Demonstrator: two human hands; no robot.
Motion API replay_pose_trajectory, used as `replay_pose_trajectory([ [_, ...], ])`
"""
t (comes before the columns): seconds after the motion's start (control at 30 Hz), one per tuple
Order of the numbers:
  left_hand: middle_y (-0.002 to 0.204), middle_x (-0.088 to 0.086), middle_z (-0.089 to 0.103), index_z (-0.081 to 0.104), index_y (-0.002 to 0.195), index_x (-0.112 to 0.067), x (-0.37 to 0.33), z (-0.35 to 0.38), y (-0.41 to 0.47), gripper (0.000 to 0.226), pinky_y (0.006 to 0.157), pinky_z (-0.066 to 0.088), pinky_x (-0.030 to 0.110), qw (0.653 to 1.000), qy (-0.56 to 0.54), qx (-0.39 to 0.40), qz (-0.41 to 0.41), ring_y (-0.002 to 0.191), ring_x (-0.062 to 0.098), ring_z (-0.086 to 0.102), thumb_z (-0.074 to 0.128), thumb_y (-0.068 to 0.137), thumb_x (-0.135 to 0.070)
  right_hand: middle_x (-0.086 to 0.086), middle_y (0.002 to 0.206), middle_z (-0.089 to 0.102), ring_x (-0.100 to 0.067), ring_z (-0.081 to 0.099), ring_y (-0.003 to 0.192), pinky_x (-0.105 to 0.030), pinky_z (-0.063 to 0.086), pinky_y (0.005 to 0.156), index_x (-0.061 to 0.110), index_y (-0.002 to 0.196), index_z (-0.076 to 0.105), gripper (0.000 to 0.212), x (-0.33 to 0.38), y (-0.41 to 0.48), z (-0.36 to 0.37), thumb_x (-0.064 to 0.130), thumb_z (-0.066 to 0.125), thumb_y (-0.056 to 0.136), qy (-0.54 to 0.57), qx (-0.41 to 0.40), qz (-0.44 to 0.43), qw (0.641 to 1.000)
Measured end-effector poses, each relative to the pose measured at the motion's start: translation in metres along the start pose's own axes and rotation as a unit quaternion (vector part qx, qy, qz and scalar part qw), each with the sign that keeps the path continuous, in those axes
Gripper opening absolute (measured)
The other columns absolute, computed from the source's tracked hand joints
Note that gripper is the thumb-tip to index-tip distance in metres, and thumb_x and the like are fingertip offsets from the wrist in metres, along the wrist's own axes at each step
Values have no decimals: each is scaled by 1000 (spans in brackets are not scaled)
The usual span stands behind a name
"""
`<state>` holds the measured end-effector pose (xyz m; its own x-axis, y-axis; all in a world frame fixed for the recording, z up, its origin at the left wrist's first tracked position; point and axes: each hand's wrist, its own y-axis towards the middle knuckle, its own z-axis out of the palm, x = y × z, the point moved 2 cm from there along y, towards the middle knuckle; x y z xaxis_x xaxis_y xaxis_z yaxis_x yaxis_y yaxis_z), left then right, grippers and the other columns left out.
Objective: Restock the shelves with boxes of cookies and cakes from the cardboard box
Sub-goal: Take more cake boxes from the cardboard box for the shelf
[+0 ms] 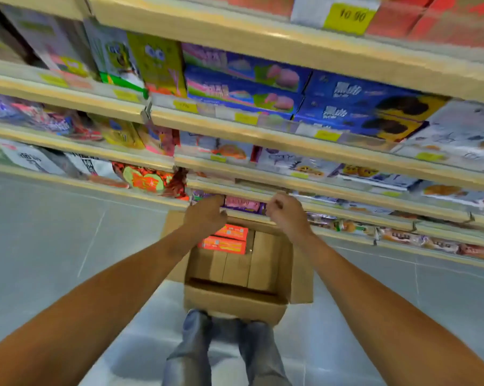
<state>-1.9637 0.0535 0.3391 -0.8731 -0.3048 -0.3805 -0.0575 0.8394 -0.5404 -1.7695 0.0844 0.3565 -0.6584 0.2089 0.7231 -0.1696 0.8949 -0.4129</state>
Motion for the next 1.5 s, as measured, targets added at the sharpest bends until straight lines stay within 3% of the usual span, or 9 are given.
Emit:
replay_pose_trajectory([
  [0.1, 107, 6, 65, 56, 112, -16, 52, 64, 18, 31, 83, 51, 34, 998, -4, 36, -45, 98, 27, 62, 44, 89, -32, -6, 80, 61, -19, 54, 70, -31, 44, 66, 7, 71, 58, 22, -45, 15, 55, 6, 47, 90, 1, 47, 42, 998],
  [0.27, 126, 12, 54, 51, 127, -11, 111, 163, 52, 39, 93, 46, 39, 994, -30, 92, -53, 114, 31, 54, 54, 88, -17, 4, 60, 51, 1, 52, 54, -15, 36, 48, 13, 69, 57, 15, -139, 46, 148, 4, 65, 78, -32, 108, 115, 987],
  [0.4, 133, 10, 46, 36, 137, -18, 148, 241, 85, 63, 93, 47, 42, 987, 3, 139, -86, 117, 33, 52, 61, 80, -24, -4, 98, 63, -15, 58, 89, -28, 46, 82, 9, 108, 60, 20, -213, 69, 218, 8, 51, 90, -8, 124, 169, 978],
  [0.5, 142, 7, 37, 26, 143, -18, 170, 301, 114, 76, 100, 42, 44, 982, 46, 154, -96, 127, 31, 43, 65, 80, -35, -9, 113, 63, -23, 58, 104, -30, 43, 86, 7, 116, 59, 27, -265, 94, 258, 11, 53, 90, -39, 127, 169, 977],
  [0.63, 148, 6, 31, 19, 147, -17, 191, 360, 151, 81, 105, 35, 47, 987, 66, 122, -84, 134, 30, 35, 64, 83, -39, 1, 101, 53, -15, 52, 95, -24, 39, 77, 10, 119, 57, 31, -321, 121, 297, 11, 56, 87, -76, 115, 145, 980],
  [0.73, 156, 7, 19, 13, 149, -17, 202, 393, 179, 84, 110, 31, 47, 989, 86, 97, -65, 140, 29, 28, 62, 85, -40, -4, 120, 55, -21, 50, 115, -36, 46, 95, 16, 123, 54, 42, -356, 139, 327, 20, 58, 82, -140, 123, 92, 978],
  [1.03, 159, 10, 2, 0, 151, -13, 234, 465, 258, 82, 119, 10, 45, 980, 193, 38, 15, 148, 29, 0, 56, 92, -21, -5, 139, 31, -23, 31, 129, -34, 40, 103, 16, 134, 37, 58, -415, 196, 383, 24, 63, 83, -225, 89, 16, 970],
  [1.27, 145, 11, 31, 15, 141, -15, 255, 491, 298, 81, 115, 22, 45, 967, 251, -30, 25, 139, 32, 26, 69, 81, -21, -9, 142, 27, -27, 23, 134, -36, 33, 109, 18, 142, 28, 77, -444, 216, 401, 35, 68, 79, -303, 64, -37, 950],
  [1.5, 138, 10, 38, 24, 138, -16, 247, 483, 288, 68, 110, 29, 43, 967, 251, 5, 29, 132, 30, 34, 64, 86, -32, -11, 141, 31, -28, 21, 136, -40, 28, 111, 17, 142, 31, 73, -435, 211, 389, 35, 68, 82, -311, 98, -57, 944],
])
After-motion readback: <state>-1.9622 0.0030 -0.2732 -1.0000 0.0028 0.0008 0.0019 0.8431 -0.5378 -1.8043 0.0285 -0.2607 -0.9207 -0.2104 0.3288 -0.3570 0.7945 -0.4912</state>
